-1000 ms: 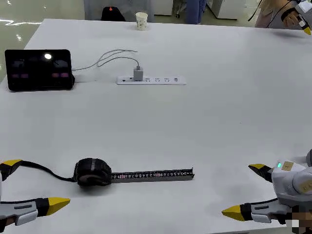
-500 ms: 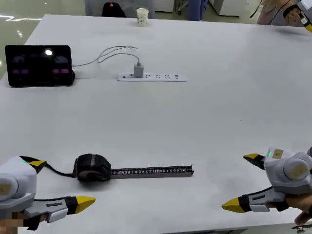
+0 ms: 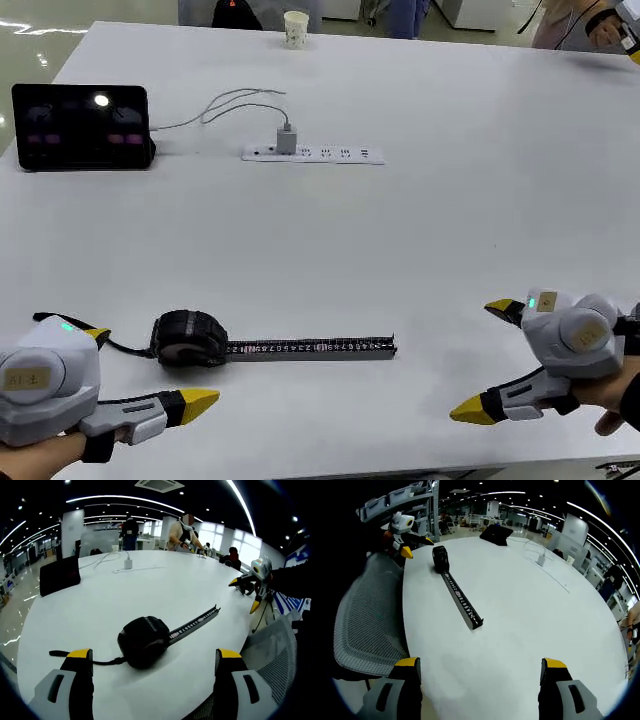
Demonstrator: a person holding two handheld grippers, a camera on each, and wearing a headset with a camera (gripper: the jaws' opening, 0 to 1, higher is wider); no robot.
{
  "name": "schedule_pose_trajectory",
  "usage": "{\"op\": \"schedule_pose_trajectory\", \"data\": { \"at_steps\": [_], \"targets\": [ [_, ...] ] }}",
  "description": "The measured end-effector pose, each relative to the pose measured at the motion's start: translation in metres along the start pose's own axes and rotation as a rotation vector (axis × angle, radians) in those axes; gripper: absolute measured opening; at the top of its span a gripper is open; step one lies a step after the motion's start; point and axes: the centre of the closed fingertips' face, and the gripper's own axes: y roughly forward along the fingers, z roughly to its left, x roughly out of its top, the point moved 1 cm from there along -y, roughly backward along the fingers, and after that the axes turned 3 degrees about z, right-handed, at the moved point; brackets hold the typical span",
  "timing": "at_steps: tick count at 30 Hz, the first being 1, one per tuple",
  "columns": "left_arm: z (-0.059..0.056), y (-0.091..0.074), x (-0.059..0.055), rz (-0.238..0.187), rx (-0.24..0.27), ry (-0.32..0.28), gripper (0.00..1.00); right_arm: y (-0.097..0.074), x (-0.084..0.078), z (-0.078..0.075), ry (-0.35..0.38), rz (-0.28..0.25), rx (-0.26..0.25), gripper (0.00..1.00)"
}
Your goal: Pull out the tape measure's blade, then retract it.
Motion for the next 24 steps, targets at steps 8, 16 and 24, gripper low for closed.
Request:
{"op": "schedule_pose_trajectory", "data": {
  "at_steps": [8, 16, 24],
  "targets": [
    [0.000, 0.006, 0.010, -0.028, 0.033, -0.014, 0.99, 0.004, 0.017, -0.009, -0.053, -0.010, 0.021, 0.99],
    [-0.008, 0.015, 0.015, -0.038, 0.051, -0.006, 0.99, 0.014, 0.022, -0.010, -0.120, 0.015, 0.068, 0.99],
    [-0.018, 0.027, 0.017, -0.036, 0.057, 0.019, 0.99, 0.023, 0.029, -0.009, -0.147, 0.021, 0.102, 0.99]
  ]
}}
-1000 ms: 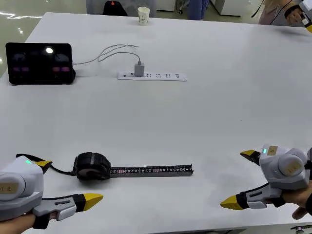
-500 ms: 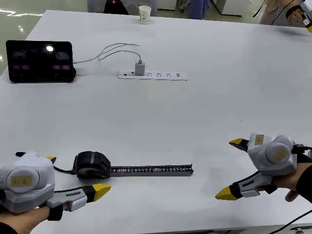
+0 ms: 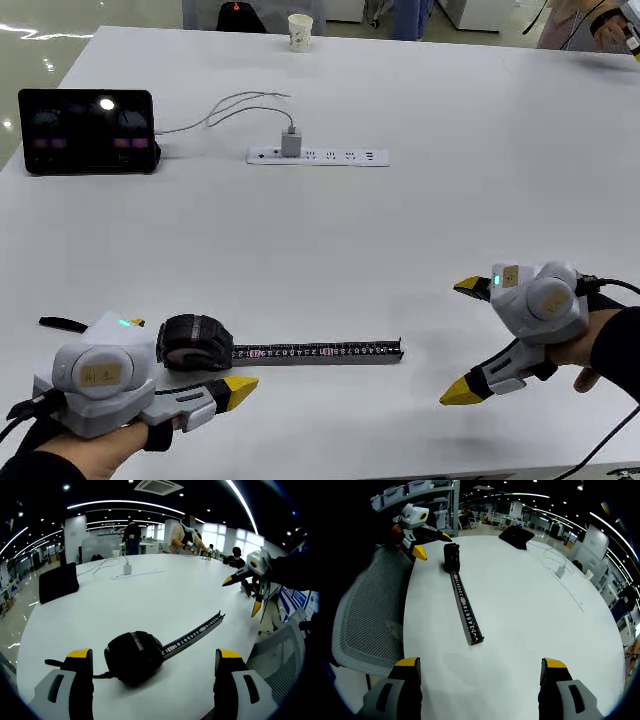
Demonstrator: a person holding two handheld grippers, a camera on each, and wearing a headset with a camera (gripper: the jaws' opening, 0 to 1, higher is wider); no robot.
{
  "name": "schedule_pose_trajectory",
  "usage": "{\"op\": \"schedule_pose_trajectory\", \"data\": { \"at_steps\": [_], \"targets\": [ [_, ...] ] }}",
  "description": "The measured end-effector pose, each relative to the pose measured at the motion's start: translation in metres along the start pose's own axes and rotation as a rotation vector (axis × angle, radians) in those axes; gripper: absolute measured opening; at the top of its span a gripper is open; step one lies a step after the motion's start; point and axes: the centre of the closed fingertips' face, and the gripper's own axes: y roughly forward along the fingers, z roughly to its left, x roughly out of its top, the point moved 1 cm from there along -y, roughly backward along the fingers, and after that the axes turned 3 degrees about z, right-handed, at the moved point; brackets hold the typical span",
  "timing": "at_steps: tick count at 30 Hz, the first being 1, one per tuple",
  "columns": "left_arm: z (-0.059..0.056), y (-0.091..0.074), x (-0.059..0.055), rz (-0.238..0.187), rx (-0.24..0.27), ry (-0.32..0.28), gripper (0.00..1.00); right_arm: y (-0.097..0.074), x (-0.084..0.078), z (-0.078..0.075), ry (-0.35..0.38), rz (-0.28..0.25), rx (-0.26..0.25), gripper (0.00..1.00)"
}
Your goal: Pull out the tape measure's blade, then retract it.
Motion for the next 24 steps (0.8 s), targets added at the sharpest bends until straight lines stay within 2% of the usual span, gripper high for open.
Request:
{"op": "schedule_pose_trajectory", "data": {
  "at_steps": [4, 6, 14, 18, 20, 24],
  "targets": [
    [-0.001, 0.004, 0.000, 0.003, 0.011, -0.043, 0.99, 0.004, 0.005, -0.001, -0.025, 0.007, 0.021, 0.99],
    [0.000, 0.006, -0.001, 0.001, 0.022, -0.045, 0.99, 0.006, 0.007, -0.003, -0.030, 0.008, 0.026, 0.99],
    [0.009, 0.014, -0.002, 0.005, 0.102, -0.098, 0.99, 0.020, 0.020, -0.009, -0.040, 0.002, 0.043, 0.99],
    [0.011, 0.021, -0.004, -0.004, 0.117, -0.114, 0.99, 0.027, 0.025, -0.008, -0.064, 0.011, 0.049, 0.99],
    [0.015, 0.024, -0.004, -0.008, 0.143, -0.100, 0.99, 0.029, 0.030, -0.007, -0.070, 0.010, 0.055, 0.99],
    [0.025, 0.026, -0.002, -0.039, 0.196, -0.135, 0.99, 0.034, 0.033, -0.005, -0.080, 0.013, 0.067, 0.99]
  ]
}}
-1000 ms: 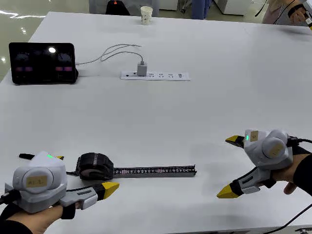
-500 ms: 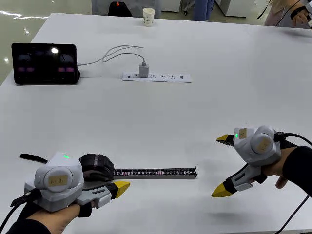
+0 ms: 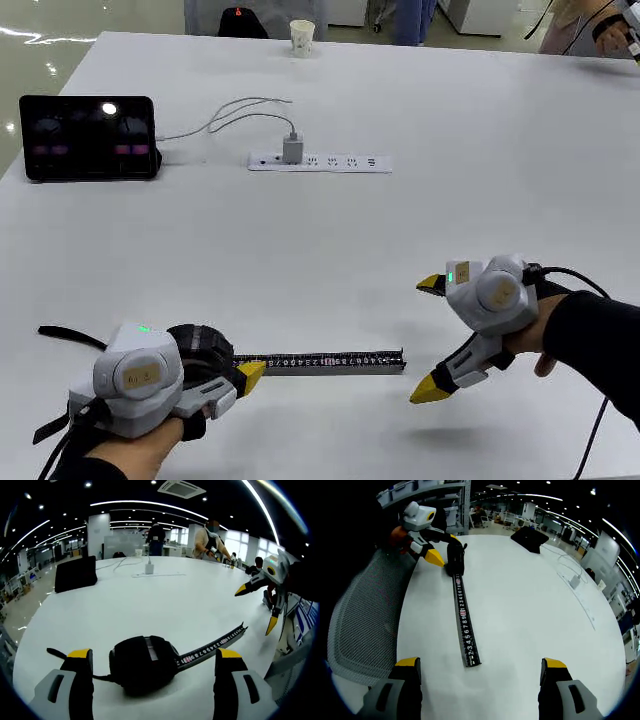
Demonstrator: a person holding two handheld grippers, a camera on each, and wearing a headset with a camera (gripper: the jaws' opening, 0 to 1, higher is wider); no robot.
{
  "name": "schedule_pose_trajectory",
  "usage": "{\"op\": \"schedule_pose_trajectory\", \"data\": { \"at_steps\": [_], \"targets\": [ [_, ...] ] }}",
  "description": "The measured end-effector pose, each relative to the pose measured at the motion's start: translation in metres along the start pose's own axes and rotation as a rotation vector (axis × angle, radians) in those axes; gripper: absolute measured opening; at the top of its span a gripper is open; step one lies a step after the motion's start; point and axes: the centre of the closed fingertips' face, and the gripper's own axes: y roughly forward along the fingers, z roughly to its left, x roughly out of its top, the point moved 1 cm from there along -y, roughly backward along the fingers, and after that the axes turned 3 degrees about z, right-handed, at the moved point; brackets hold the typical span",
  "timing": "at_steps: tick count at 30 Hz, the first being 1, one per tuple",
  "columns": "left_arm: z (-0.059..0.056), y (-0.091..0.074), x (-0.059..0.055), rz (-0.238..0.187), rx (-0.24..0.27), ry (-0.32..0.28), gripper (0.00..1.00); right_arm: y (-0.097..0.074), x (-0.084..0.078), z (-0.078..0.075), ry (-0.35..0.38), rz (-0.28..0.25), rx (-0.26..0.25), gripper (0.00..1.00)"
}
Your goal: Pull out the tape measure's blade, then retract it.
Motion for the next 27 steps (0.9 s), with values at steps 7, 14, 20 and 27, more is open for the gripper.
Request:
{"op": "schedule_pose_trajectory", "data": {
  "at_steps": [7, 14, 20, 27],
  "targets": [
    [0.004, 0.003, -0.003, -0.043, 0.035, -0.013, 0.99, 0.012, 0.000, -0.001, -0.014, 0.018, 0.025, 0.99],
    [0.010, 0.008, 0.000, -0.077, 0.054, -0.064, 0.99, 0.023, -0.003, -0.005, -0.008, 0.030, 0.038, 0.95],
    [0.006, 0.012, 0.001, -0.097, 0.055, -0.050, 0.99, 0.029, -0.008, -0.003, -0.031, 0.045, 0.050, 0.86],
    [0.006, 0.013, 0.001, -0.103, 0.052, -0.042, 0.99, 0.032, -0.012, 0.002, -0.047, 0.056, 0.074, 0.64]
  ]
}}
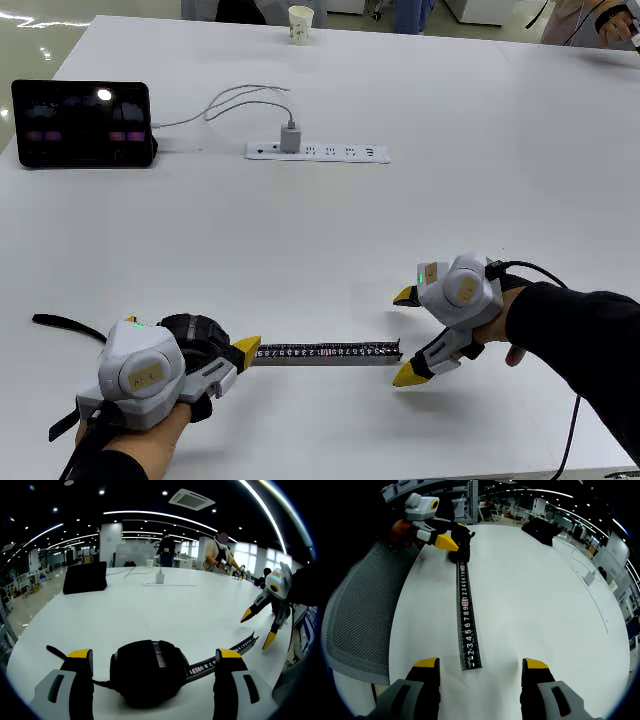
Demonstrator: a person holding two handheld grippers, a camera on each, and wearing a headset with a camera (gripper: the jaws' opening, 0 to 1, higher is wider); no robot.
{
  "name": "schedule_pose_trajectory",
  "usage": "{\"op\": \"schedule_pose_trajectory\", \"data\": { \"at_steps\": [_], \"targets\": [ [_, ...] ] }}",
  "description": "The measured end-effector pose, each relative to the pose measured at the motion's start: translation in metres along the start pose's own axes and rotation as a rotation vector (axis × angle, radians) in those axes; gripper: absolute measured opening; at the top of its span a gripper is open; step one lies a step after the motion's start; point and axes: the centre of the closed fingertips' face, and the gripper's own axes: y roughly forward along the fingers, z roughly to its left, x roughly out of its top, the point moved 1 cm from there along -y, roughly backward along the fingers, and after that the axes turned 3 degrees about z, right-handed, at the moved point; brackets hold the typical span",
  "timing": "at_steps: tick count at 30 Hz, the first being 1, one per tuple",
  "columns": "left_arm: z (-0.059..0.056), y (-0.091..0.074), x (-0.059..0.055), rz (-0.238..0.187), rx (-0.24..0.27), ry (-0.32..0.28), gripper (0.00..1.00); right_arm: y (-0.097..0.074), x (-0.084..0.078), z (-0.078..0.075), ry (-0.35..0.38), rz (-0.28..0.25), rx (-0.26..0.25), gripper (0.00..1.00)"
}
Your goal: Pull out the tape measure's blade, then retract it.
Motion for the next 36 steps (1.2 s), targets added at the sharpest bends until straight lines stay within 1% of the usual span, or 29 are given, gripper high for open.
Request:
{"op": "schedule_pose_trajectory", "data": {
  "at_steps": [1, 4, 7, 13, 19, 22, 24, 25, 28, 31, 33, 35, 36],
  "targets": [
    [0.001, 0.000, 0.000, 0.001, 0.001, 0.001, 0.98, 0.001, -0.001, 0.000, -0.004, 0.002, 0.003, 0.60],
    [0.001, 0.001, 0.000, 0.002, 0.001, -0.010, 0.98, 0.001, 0.000, 0.001, -0.013, 0.004, 0.007, 0.50],
    [0.000, 0.001, -0.001, 0.007, -0.002, -0.008, 0.97, 0.001, -0.001, 0.003, -0.025, 0.009, 0.014, 0.42],
    [-0.001, 0.001, -0.003, 0.010, -0.009, -0.017, 0.97, 0.002, -0.007, 0.006, -0.040, 0.028, 0.027, 0.32],
    [-0.002, 0.002, -0.005, 0.012, -0.012, -0.021, 0.95, 0.003, -0.005, 0.007, -0.049, 0.024, 0.033, 0.21],
    [-0.002, 0.003, -0.005, 0.012, -0.011, -0.023, 0.95, 0.005, -0.005, 0.008, -0.052, 0.026, 0.034, 0.17],
    [-0.002, 0.002, -0.004, 0.010, -0.009, -0.023, 0.95, 0.006, -0.006, 0.008, -0.058, 0.030, 0.030, 0.17],
    [-0.001, 0.001, -0.004, 0.011, -0.007, -0.024, 0.95, 0.006, -0.006, 0.008, -0.061, 0.032, 0.030, 0.14],
    [0.001, 0.001, -0.003, 0.011, -0.004, -0.027, 0.94, 0.008, -0.006, 0.009, -0.070, 0.032, 0.033, 0.13],
    [0.001, 0.001, -0.004, 0.010, -0.003, -0.031, 0.93, 0.007, -0.005, 0.008, -0.054, 0.030, 0.039, 0.12],
    [0.001, 0.001, -0.006, 0.015, 0.000, -0.029, 0.92, 0.007, -0.005, 0.009, -0.041, 0.041, 0.042, 0.12],
    [0.002, 0.002, -0.008, 0.025, 0.007, -0.003, 0.92, 0.008, -0.005, 0.010, -0.077, 0.067, 0.037, 0.11],
    [0.002, 0.002, -0.008, 0.027, 0.006, -0.005, 0.91, 0.008, -0.004, 0.010, -0.105, 0.085, 0.035, 0.11]
  ]
}}
